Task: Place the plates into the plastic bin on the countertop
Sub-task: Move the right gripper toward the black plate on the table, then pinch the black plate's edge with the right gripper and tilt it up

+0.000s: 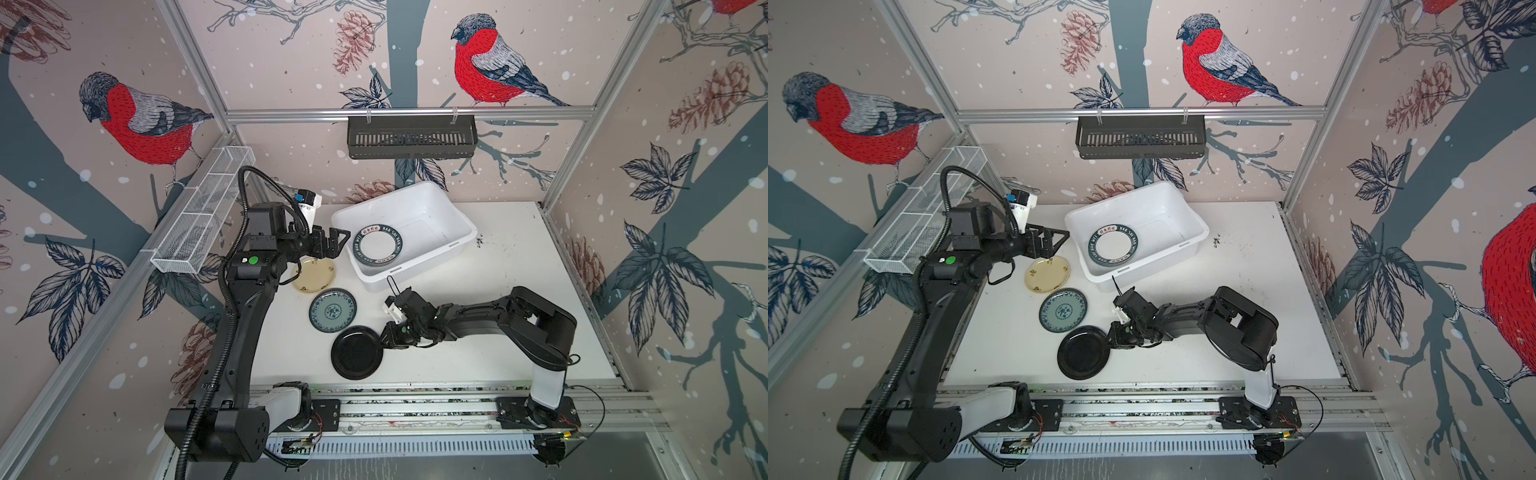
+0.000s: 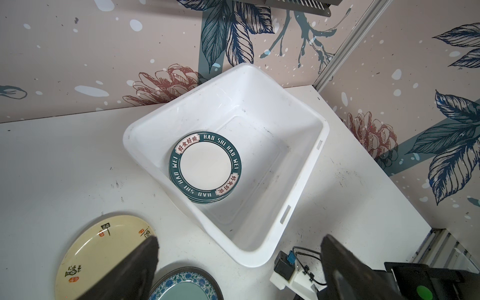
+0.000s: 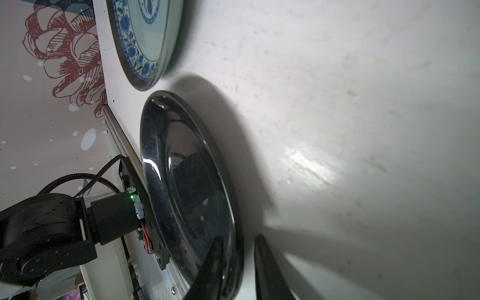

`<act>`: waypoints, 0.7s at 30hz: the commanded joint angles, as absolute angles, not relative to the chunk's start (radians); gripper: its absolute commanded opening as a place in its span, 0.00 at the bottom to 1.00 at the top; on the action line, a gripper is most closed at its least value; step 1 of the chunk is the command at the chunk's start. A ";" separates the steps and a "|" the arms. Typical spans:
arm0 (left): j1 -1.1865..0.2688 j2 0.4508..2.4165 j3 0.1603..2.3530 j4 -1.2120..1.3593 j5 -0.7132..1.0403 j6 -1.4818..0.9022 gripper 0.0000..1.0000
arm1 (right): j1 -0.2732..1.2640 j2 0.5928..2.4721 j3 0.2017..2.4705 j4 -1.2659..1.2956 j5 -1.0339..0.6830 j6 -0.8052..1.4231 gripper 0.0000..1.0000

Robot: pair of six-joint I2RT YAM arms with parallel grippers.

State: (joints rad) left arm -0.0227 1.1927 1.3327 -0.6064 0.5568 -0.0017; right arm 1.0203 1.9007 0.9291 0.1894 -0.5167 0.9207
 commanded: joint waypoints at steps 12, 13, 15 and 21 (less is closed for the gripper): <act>-0.023 1.188 1.321 -0.555 0.581 -0.016 0.96 | 1.019 1.938 0.959 0.101 -0.454 0.911 0.20; -0.023 1.188 1.319 -0.555 0.580 -0.016 0.96 | 1.018 1.937 0.959 0.100 -0.452 0.911 0.19; -0.023 1.186 1.319 -0.555 0.580 -0.015 0.96 | 1.018 1.938 0.959 0.096 -0.450 0.908 0.17; -0.023 1.187 1.324 -0.555 0.577 -0.017 0.96 | 1.017 1.937 0.959 0.078 -0.443 0.894 0.12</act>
State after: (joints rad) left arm -0.0235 1.1908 1.3205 -0.6029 0.5644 -0.0208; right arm 1.0180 1.9297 0.9611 0.1726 -0.5011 0.9119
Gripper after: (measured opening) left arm 0.961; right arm 0.121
